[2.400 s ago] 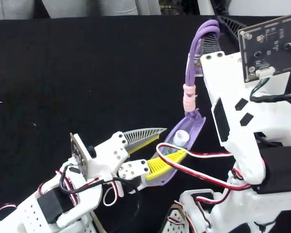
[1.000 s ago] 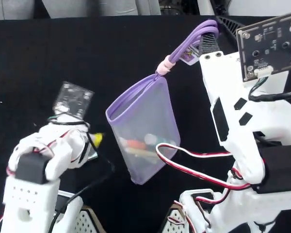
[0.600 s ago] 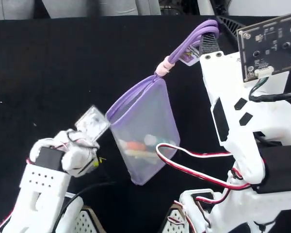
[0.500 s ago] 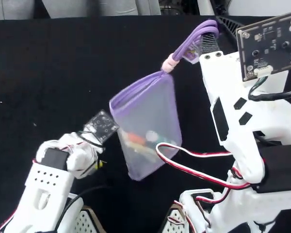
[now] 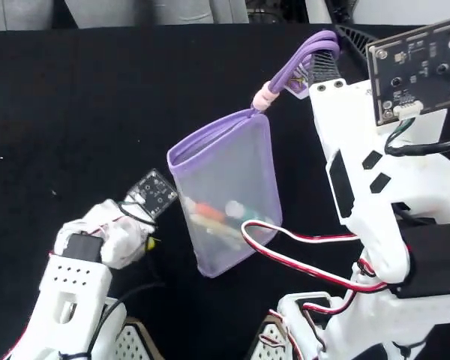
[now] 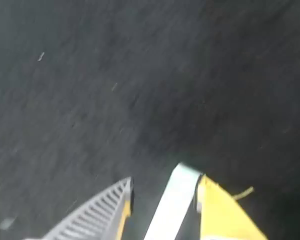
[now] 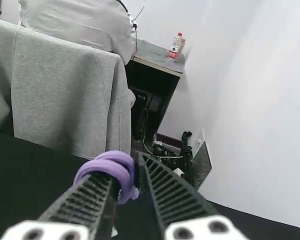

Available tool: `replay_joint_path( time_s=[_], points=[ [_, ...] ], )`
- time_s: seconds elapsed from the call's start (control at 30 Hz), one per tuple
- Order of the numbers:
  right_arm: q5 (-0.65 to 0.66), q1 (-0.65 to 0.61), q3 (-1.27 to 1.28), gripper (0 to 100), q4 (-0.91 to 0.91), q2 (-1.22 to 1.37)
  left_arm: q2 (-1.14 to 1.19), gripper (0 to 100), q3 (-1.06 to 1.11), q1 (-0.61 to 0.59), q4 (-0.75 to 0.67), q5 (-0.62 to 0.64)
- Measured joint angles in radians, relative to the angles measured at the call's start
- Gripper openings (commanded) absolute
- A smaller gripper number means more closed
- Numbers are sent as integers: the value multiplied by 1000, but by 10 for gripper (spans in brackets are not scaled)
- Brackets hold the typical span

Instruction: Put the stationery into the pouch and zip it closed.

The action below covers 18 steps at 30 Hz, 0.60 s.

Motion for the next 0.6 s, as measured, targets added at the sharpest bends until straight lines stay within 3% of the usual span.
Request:
replay_joint_path(
  time_s=[0.23,0.37,0.5,0.6],
  points=[
    [0,-2,0,12,0,0,81,216,0,-80,69,-192],
    [0,-2,0,12,0,0,166,216,-11,-49,84,-198],
    [0,0,0,12,0,0,282,210,-43,-35,-8,-176],
    [8,0,0,12,0,0,402,127,-68,-35,-69,-175]
  ],
)
